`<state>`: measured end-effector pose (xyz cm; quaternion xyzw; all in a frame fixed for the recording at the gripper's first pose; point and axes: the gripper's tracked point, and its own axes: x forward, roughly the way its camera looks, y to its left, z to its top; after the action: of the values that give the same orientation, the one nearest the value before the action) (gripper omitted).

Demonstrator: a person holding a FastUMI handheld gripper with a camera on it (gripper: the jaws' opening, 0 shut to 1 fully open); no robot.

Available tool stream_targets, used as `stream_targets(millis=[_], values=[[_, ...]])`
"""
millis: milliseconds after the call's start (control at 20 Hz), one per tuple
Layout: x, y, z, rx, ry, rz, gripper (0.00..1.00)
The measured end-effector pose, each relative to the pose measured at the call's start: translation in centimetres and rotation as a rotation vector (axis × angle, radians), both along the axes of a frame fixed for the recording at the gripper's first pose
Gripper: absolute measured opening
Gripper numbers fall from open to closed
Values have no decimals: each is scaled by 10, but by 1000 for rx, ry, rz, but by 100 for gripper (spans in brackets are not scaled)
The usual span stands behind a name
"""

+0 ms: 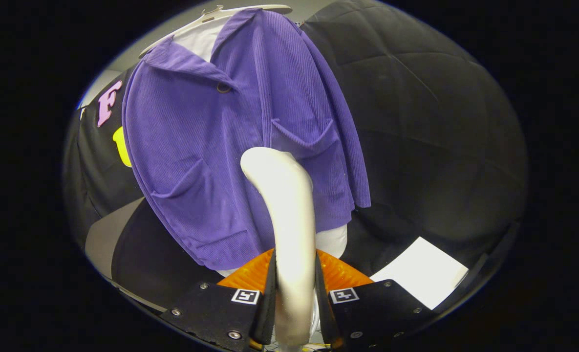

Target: Iron the clothes twice with a garment steamer, once on the left side and once on the right side.

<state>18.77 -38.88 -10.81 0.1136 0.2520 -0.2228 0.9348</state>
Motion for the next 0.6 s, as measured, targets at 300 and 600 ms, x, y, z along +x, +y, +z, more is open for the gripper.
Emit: stream_targets(millis=[300, 600], values=[[-6, -1, -44, 16, 85, -15, 38], [-22, -1, -92, 49, 164, -31, 38]])
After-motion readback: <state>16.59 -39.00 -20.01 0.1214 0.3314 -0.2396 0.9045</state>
